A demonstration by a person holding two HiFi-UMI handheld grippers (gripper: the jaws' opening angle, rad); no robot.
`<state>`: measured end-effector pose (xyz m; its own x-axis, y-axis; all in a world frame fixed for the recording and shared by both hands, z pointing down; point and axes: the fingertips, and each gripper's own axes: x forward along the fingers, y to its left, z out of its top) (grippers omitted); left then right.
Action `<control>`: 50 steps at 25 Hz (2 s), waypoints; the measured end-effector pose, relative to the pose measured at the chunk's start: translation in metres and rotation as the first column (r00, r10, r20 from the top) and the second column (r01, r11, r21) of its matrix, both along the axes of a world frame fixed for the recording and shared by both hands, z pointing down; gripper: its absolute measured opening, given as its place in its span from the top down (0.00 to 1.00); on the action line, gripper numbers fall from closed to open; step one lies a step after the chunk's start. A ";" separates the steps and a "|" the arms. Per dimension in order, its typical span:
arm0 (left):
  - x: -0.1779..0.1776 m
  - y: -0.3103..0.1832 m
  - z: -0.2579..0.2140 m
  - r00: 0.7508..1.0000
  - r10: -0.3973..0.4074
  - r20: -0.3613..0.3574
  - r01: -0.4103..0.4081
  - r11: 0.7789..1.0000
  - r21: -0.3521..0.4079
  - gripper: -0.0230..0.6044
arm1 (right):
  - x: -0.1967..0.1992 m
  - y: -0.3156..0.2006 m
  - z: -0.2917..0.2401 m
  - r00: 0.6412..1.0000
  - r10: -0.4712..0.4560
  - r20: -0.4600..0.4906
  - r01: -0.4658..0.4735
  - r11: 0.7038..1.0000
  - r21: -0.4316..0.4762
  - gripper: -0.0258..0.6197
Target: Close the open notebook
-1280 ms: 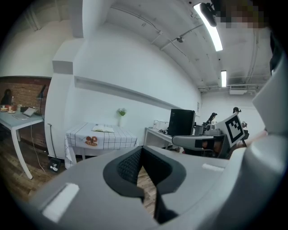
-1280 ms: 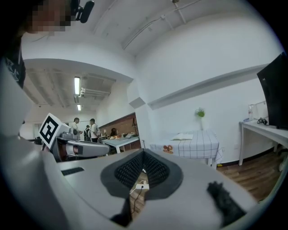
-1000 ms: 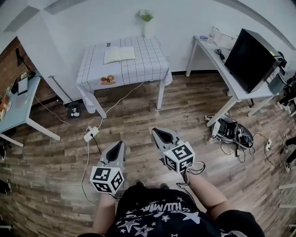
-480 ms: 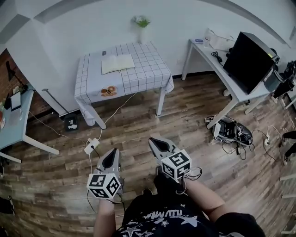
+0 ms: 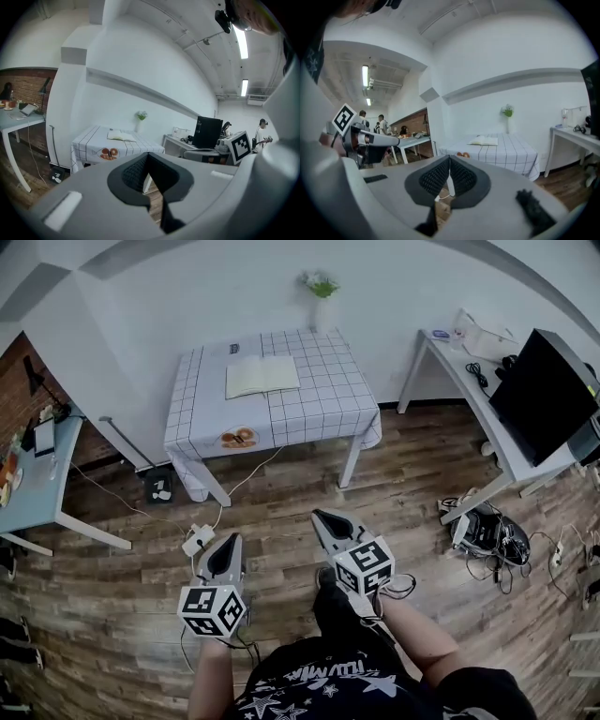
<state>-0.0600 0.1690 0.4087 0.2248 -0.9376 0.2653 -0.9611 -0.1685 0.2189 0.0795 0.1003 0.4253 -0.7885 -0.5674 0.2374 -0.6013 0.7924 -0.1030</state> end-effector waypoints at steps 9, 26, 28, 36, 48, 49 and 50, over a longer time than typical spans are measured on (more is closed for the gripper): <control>0.006 -0.114 -0.007 0.998 -0.054 0.030 0.054 0.999 -0.004 0.95 | -0.004 -0.121 -0.002 0.985 -0.089 -0.150 0.110 0.985 0.136 0.94; 0.014 -0.201 -0.020 0.985 -0.126 0.118 0.127 0.992 0.003 0.95 | -0.005 -0.229 -0.014 0.989 -0.099 -0.108 0.115 0.982 0.149 0.94; 0.015 -0.208 -0.018 0.986 -0.119 0.119 0.119 0.993 0.004 0.95 | -0.001 -0.237 -0.014 0.990 -0.067 -0.123 0.087 0.982 0.167 0.94; 0.002 -0.249 -0.003 0.990 -0.071 0.121 0.071 0.997 0.002 0.95 | -0.007 -0.276 0.002 0.988 0.017 -0.154 0.005 0.990 0.144 0.94; -0.077 -0.341 0.017 0.995 -0.058 0.077 0.060 0.998 -0.022 0.95 | -0.081 -0.364 0.026 0.991 0.055 -0.119 -0.056 0.998 -0.004 0.94; -0.086 -0.350 0.018 0.996 -0.059 0.070 0.061 0.998 -0.026 0.95 | -0.089 -0.372 0.027 0.991 0.058 -0.120 -0.060 0.998 -0.009 0.94; -0.094 -0.359 0.019 0.996 -0.058 0.062 0.060 0.998 -0.029 0.95 | -0.097 -0.381 0.028 0.991 0.061 -0.122 -0.064 0.998 -0.015 0.94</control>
<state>-0.1540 -0.1901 0.4278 0.1517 -0.9398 0.3061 -0.9809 -0.1049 0.1641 -0.0174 -0.2803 0.4532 -0.7162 -0.6091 0.3407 -0.6585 0.7515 -0.0408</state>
